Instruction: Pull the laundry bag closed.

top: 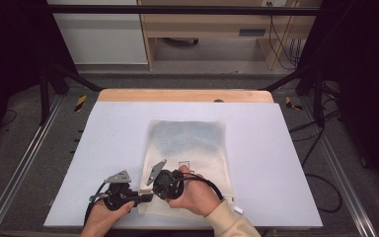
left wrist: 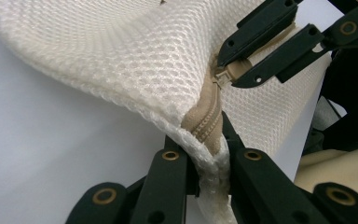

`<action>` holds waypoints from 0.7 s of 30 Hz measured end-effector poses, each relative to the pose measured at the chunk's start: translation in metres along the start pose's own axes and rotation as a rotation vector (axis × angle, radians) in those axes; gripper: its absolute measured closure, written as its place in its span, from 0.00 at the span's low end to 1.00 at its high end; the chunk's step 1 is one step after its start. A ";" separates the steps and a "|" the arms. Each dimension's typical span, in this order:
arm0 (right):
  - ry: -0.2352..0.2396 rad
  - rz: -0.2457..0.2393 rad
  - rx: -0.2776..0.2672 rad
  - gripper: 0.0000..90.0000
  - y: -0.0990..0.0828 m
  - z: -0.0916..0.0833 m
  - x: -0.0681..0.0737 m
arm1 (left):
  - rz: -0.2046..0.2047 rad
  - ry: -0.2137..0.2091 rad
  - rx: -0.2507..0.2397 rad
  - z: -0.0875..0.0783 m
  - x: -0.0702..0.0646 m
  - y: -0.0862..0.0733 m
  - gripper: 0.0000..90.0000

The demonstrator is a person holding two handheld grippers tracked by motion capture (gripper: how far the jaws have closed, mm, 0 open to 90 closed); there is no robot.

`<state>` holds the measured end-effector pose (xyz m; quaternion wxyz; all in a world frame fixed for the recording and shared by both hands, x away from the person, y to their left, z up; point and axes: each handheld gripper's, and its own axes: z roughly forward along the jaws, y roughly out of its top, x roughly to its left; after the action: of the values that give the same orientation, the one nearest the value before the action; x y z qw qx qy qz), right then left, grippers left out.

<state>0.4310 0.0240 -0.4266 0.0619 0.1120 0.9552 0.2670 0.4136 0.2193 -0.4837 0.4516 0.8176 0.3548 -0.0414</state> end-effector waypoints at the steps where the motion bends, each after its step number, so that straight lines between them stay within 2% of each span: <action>1: -0.001 -0.001 0.003 0.91 -0.002 0.000 -0.001 | 0.006 0.002 0.002 0.001 -0.001 0.000 0.94; 6: 0.006 0.011 -0.009 0.91 -0.010 -0.002 -0.002 | 0.018 -0.001 0.006 0.002 -0.003 0.001 0.94; 21: -0.008 0.041 -0.010 0.91 -0.020 -0.009 -0.004 | 0.010 0.001 -0.016 -0.002 -0.003 0.001 0.94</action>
<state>0.4295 0.0014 -0.4291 0.0606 0.1323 0.9511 0.2723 0.4115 0.2187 -0.4806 0.4580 0.8158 0.3514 -0.0359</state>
